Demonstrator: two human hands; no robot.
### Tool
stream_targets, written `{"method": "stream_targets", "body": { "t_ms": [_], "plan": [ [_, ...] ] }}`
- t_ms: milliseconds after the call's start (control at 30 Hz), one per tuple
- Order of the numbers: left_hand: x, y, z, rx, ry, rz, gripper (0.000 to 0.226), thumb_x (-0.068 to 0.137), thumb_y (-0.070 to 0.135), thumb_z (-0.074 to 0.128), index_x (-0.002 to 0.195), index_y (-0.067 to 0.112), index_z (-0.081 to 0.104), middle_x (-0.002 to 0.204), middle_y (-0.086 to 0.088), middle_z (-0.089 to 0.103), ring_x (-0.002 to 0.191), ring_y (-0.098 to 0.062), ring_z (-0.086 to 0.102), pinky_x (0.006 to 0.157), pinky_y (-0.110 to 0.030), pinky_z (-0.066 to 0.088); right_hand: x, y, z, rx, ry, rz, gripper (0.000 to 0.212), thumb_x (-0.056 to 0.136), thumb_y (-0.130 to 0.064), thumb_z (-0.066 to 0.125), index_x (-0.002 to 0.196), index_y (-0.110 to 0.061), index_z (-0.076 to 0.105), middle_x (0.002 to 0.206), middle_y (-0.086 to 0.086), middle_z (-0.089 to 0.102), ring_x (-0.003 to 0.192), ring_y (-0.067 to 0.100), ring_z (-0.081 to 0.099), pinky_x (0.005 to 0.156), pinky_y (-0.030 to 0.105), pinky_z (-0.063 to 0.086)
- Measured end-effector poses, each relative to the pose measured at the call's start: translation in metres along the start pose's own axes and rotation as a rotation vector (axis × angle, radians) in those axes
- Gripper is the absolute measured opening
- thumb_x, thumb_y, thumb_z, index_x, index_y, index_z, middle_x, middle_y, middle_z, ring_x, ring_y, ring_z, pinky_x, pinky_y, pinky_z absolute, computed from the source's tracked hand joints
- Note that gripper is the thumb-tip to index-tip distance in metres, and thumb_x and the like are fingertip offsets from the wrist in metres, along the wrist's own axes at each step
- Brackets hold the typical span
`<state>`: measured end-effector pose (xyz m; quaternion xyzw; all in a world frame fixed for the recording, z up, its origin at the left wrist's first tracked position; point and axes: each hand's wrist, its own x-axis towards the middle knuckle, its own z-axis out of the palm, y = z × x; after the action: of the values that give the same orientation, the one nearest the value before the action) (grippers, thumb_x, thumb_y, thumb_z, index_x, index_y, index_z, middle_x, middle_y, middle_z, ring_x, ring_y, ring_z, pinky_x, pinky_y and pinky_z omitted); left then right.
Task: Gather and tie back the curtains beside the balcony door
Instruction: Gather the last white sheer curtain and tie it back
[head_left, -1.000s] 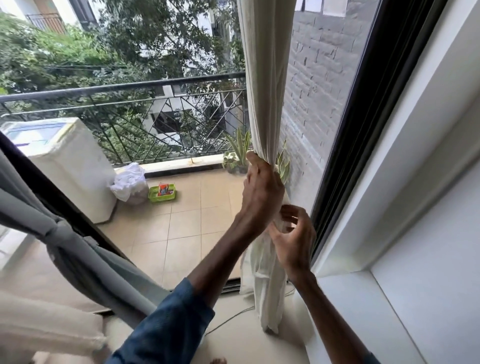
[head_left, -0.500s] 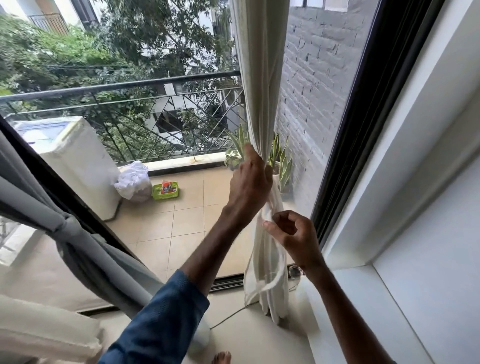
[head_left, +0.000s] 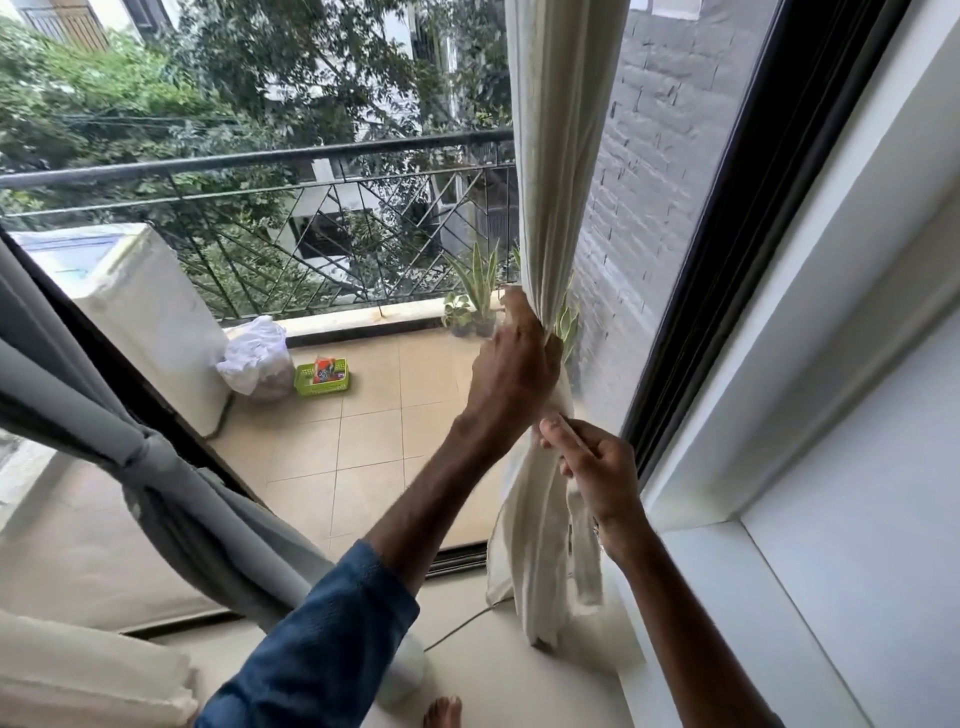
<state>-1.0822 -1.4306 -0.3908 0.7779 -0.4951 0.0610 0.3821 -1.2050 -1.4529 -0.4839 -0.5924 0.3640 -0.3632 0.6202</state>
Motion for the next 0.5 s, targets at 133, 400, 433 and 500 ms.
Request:
{"method": "stream_targets", "body": {
  "t_ms": [133,400,433,500],
  "plan": [
    [0.003,-0.015,0.001,0.047,-0.042,0.025,0.061,0.098,0.024,0.050,0.145,-0.002,0.021,0.097,-0.018,0.067,0.075,-0.038,0.062,0.059,-0.036,0.035,-0.001,-0.001,-0.002,-0.034,0.025,0.025,0.014,0.088,-0.028,0.076,0.090,-0.015,0.078,0.069,-0.003,0.069,0.061,0.009,0.055,0.058,0.026,0.043],
    [-0.006,-0.058,0.015,0.045,-0.343,0.036,0.034,0.104,0.037,0.040,0.121,0.009,0.046,0.093,-0.016,0.066,0.080,-0.039,0.062,0.071,-0.047,0.051,0.004,-0.009,-0.013,-0.282,-0.093,-0.182,0.011,0.081,-0.022,0.083,0.091,-0.018,0.078,0.082,-0.006,0.077,0.077,0.016,0.073,0.068,0.025,0.055],
    [-0.004,-0.063,0.013,0.028,-0.363,0.061,0.032,0.105,0.038,0.038,0.116,0.010,0.049,0.094,-0.014,0.066,0.082,-0.036,0.062,0.074,-0.047,0.051,0.005,-0.011,-0.015,-0.342,-0.072,-0.207,0.011,0.081,-0.021,0.084,0.090,-0.021,0.079,0.081,-0.011,0.077,0.075,0.011,0.072,0.066,0.021,0.053],
    [0.000,-0.073,0.009,0.008,-0.391,0.130,0.038,0.104,0.042,0.034,0.112,0.012,0.055,0.101,-0.011,0.061,0.089,-0.030,0.059,0.081,-0.047,0.050,0.009,-0.018,-0.022,-0.446,-0.016,-0.287,0.011,0.079,-0.021,0.085,0.090,-0.023,0.082,0.080,-0.018,0.076,0.074,0.000,0.071,0.066,0.012,0.049]
  ]
}}
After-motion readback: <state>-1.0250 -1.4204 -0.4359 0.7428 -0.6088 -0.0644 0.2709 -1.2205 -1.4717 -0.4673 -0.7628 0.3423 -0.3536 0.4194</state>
